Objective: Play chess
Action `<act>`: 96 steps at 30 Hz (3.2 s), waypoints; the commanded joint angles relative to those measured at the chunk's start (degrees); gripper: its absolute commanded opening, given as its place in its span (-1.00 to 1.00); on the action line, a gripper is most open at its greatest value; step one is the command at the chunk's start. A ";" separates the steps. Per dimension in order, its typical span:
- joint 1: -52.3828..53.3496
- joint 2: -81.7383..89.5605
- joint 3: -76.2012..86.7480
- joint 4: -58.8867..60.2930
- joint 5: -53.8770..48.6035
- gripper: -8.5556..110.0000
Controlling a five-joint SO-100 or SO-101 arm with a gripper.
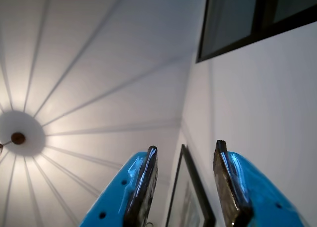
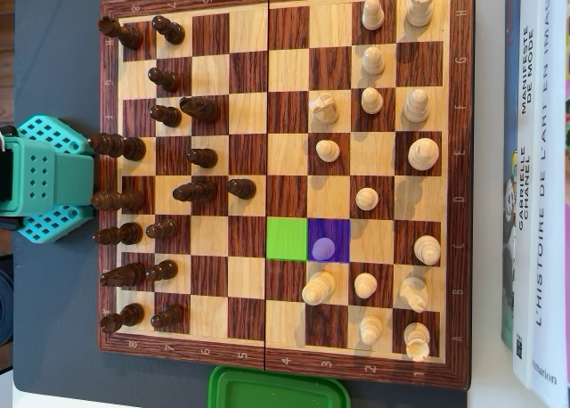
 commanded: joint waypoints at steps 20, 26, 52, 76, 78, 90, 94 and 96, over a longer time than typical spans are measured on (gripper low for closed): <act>-0.35 -0.53 1.14 -0.09 0.35 -0.57; -0.35 -0.53 1.14 0.00 0.35 -0.57; -0.35 -0.53 1.14 37.97 0.18 -0.57; 0.70 -1.23 -23.82 121.11 -9.58 -0.57; 1.49 -2.29 -27.69 130.87 -9.67 -0.57; 1.76 -30.32 -45.79 156.09 -9.23 -0.57; 4.92 -42.71 -50.19 156.71 -9.40 -0.57; 5.98 -49.57 -52.38 156.80 -9.49 -0.57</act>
